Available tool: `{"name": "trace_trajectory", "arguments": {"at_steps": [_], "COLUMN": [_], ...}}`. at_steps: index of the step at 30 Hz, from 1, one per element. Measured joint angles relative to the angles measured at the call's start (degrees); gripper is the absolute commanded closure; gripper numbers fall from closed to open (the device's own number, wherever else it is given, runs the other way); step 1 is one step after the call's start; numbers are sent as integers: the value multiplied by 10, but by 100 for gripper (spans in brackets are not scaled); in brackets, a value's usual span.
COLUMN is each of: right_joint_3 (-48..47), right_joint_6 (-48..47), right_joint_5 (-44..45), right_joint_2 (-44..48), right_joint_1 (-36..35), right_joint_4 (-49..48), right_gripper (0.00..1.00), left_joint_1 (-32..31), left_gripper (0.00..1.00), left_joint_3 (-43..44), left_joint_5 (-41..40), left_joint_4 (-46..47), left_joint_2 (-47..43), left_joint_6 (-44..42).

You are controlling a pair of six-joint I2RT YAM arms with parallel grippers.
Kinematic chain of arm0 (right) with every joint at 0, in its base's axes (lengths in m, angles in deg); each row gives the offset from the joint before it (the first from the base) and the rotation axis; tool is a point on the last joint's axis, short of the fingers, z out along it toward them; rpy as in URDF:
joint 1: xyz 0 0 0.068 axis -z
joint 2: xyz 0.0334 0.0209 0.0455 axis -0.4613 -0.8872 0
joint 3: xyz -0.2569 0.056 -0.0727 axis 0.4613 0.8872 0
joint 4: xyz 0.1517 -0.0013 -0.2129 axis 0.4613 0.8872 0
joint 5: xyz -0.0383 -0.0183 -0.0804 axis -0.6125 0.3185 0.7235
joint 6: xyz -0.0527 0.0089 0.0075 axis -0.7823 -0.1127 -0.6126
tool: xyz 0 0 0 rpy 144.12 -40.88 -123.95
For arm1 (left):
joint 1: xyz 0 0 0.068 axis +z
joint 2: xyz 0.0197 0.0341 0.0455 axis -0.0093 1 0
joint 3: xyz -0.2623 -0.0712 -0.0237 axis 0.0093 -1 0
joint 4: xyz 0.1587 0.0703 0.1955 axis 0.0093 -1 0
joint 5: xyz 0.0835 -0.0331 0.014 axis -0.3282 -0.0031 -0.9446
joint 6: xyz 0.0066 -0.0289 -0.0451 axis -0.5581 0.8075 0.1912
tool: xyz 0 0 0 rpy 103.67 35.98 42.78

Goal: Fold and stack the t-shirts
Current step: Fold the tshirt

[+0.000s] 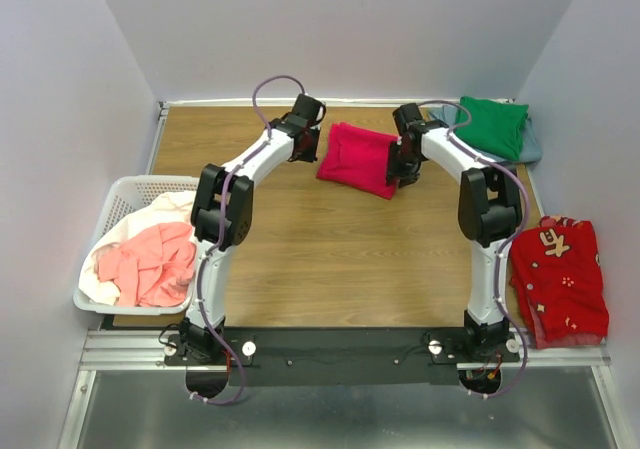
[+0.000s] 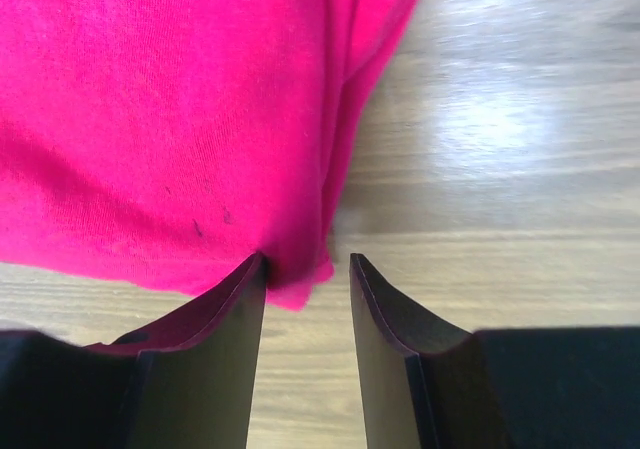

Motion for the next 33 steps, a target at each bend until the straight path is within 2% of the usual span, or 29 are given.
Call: {"name": "trace_trajectory", "arguments": {"at_steps": [5, 16, 23, 33], "right_joint_3": [-34, -89, -92, -112], "right_joint_6": [-9, -15, -15, -11], "right_joint_5": [2, -58, -110, -136], "right_joint_2": [5, 12, 9, -37], "right_joint_1": [5, 4, 3, 3], "right_joint_4": [19, 13, -5, -39], "right_gripper": [53, 53, 53, 53], "left_joint_1": [6, -16, -34, -31], "left_gripper": [76, 77, 78, 78], "left_joint_3": [19, 64, 82, 113], "left_joint_5": [0, 38, 75, 94], "left_joint_4": [2, 12, 35, 57], "left_joint_2": [-41, -38, 7, 81], "left_joint_6": [-9, -18, -16, 5]}}
